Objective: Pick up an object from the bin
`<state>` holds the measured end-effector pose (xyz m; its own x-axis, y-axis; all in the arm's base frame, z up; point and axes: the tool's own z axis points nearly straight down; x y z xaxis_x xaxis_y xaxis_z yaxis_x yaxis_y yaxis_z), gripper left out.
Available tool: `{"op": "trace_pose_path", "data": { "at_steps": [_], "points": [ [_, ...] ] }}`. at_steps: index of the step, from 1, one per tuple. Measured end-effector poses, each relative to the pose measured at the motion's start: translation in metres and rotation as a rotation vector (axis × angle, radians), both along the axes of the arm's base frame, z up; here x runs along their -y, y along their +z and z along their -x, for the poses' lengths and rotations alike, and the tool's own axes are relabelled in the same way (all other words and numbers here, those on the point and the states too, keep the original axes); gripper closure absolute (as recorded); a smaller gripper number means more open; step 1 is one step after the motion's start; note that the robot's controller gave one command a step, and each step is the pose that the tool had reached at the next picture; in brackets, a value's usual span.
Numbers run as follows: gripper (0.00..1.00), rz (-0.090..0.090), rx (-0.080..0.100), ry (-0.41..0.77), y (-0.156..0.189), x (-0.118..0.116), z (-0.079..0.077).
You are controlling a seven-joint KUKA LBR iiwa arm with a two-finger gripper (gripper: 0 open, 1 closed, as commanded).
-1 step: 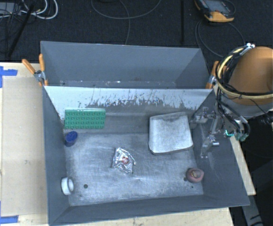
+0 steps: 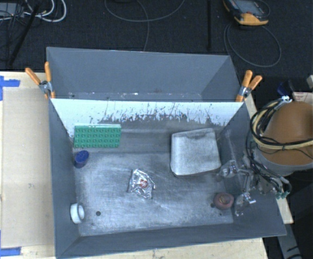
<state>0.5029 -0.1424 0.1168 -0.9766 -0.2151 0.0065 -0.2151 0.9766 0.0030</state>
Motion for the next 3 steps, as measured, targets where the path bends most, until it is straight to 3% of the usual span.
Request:
{"op": "trace_pose_path", "data": {
  "at_steps": [1, 2, 3],
  "points": [
    [0.0, -0.001, 0.004, -0.022, -0.044, 0.004, 0.003],
    [1.0, 0.001, 0.008, -0.017, -0.041, 0.004, 0.002],
    [1.0, 0.004, 0.016, 0.045, 0.123, 0.005, 0.0]
  ]
}}
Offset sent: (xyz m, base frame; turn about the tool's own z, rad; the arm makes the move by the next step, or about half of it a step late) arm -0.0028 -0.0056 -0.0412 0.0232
